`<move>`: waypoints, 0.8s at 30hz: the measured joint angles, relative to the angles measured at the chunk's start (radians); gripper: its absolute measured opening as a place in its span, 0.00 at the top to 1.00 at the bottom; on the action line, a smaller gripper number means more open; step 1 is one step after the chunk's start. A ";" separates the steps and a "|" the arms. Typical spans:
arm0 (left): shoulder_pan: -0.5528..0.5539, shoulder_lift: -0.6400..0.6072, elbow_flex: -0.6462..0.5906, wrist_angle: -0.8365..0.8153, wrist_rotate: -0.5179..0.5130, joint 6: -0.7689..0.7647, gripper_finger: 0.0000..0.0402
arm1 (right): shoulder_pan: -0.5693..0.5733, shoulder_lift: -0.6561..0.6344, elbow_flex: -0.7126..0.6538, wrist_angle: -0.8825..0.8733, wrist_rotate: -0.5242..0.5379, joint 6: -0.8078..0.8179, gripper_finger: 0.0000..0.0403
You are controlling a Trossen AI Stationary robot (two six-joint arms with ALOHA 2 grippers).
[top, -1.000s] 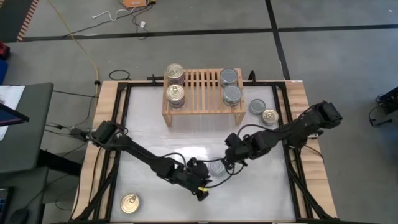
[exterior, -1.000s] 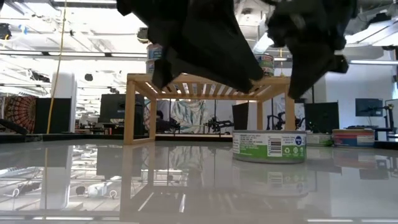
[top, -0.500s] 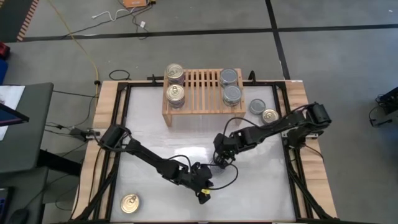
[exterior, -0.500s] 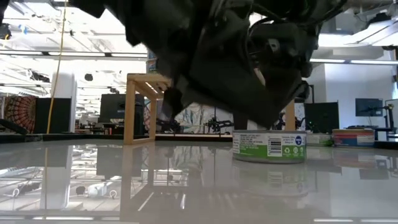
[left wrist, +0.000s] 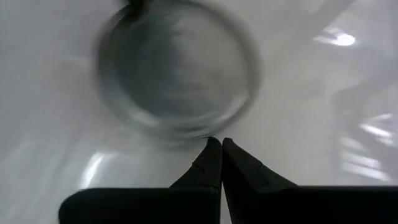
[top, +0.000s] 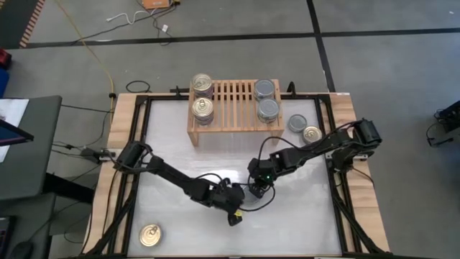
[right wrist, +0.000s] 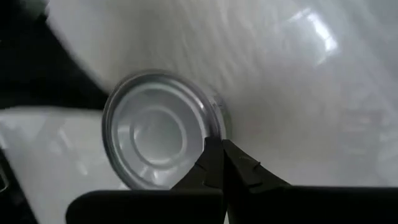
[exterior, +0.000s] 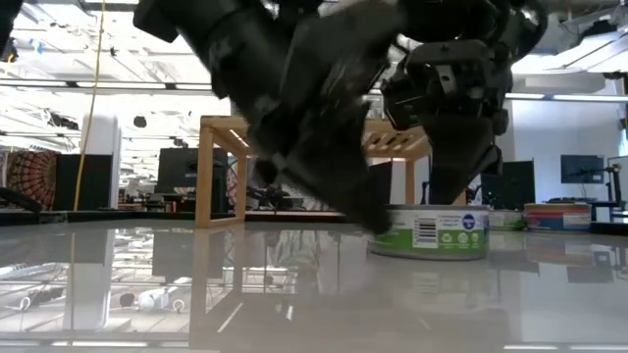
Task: Stack canned seafood by type on shelf
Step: Put the green tuna can on the shelf aligned with the other green tuna cans
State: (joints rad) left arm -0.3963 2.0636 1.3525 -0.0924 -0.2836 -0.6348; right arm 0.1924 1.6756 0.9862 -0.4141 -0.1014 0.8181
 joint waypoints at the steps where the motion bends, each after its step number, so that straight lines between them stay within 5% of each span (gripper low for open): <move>1: 0.004 0.000 0.000 -0.030 -0.011 -0.008 1.00 | 0.004 0.000 0.000 0.000 -0.018 0.010 0.96; 7: 0.016 -0.003 0.000 -0.204 -0.151 -0.181 1.00 | 0.044 -0.003 0.000 0.005 -0.178 0.067 0.96; 12: 0.016 -0.021 -0.001 -0.259 -0.174 -0.257 1.00 | 0.088 -0.025 0.000 0.013 -0.194 0.091 0.95; 19: -0.013 -0.108 0.000 -0.305 -0.176 -0.316 1.00 | 0.084 -0.118 0.001 -0.012 -0.039 0.101 0.95; 24: -0.043 -0.115 -0.002 -0.180 -0.171 -0.402 1.00 | 0.045 -0.136 0.002 -0.001 0.096 0.036 0.95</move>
State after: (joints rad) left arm -0.4389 1.9490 1.3506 -0.2728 -0.4542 -1.0364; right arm 0.2376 1.5397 0.9878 -0.4154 -0.0054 0.8541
